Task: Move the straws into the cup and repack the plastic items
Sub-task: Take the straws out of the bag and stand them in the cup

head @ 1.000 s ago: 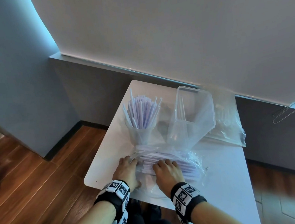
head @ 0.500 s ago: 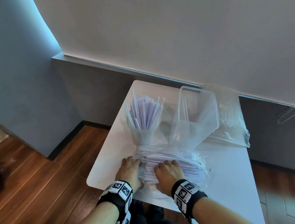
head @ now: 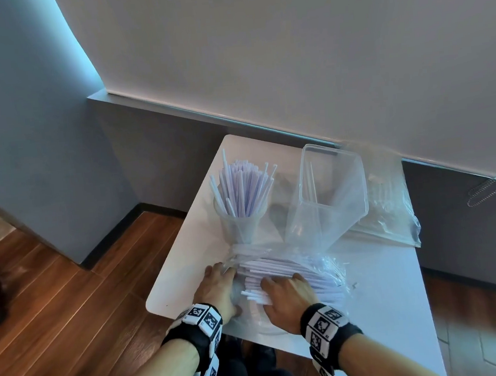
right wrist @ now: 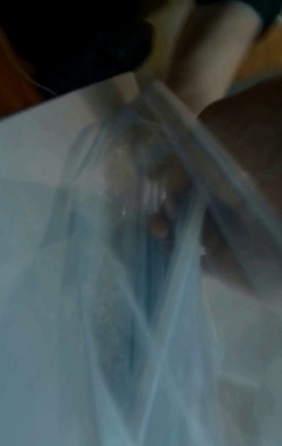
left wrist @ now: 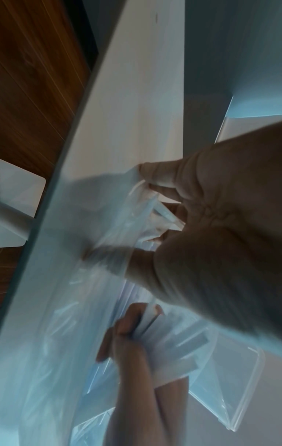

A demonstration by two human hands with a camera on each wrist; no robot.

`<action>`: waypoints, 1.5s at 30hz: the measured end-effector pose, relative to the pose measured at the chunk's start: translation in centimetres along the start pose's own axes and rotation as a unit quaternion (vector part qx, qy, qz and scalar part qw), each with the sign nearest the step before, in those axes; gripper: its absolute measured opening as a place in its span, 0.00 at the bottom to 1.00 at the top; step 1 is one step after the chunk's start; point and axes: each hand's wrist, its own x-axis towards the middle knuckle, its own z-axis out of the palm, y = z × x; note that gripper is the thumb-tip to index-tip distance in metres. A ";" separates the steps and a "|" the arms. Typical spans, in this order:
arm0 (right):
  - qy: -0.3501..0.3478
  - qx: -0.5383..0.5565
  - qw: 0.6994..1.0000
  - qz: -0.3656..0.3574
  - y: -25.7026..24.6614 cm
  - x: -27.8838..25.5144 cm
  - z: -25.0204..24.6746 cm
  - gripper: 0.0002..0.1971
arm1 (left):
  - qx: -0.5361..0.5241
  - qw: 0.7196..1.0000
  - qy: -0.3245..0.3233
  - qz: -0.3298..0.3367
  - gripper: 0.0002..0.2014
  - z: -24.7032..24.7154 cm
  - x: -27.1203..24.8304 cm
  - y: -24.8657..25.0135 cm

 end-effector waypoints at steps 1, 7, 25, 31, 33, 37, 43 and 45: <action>0.001 0.035 0.999 0.011 0.3 -0.2 -0.4 0.15 | 0.002 1.000 -0.007 -0.001 0.41 -0.1 0.0 0.1; 0.016 0.176 0.984 0.037 1.5 -1.0 -4.6 0.13 | -0.044 0.998 0.028 -0.036 0.29 -0.7 -1.0 1.0; 0.129 0.411 0.898 0.088 2.9 -1.6 -11.8 0.07 | -0.114 0.993 -0.003 -0.021 0.50 -3.2 -0.1 3.0; 0.212 0.383 0.899 -0.014 3.1 3.1 -23.0 0.08 | -0.123 0.992 0.020 0.017 0.48 -2.8 -0.6 2.7; 0.228 0.380 0.896 -0.015 2.8 5.2 -24.9 0.06 | -0.121 0.992 0.026 0.019 0.48 -2.8 -0.6 2.8; 0.158 0.332 0.930 0.017 1.7 8.9 -24.2 0.11 | -0.119 0.992 0.031 0.027 0.48 -2.9 -0.4 2.8; 0.259 0.290 0.919 0.061 2.4 11.1 -21.5 0.39 | -0.120 0.992 0.029 0.029 0.48 -2.8 -0.1 2.8; 0.327 0.297 0.896 0.040 2.5 10.9 -21.2 0.39 | -0.123 0.992 0.030 0.027 0.48 -2.7 0.0 2.7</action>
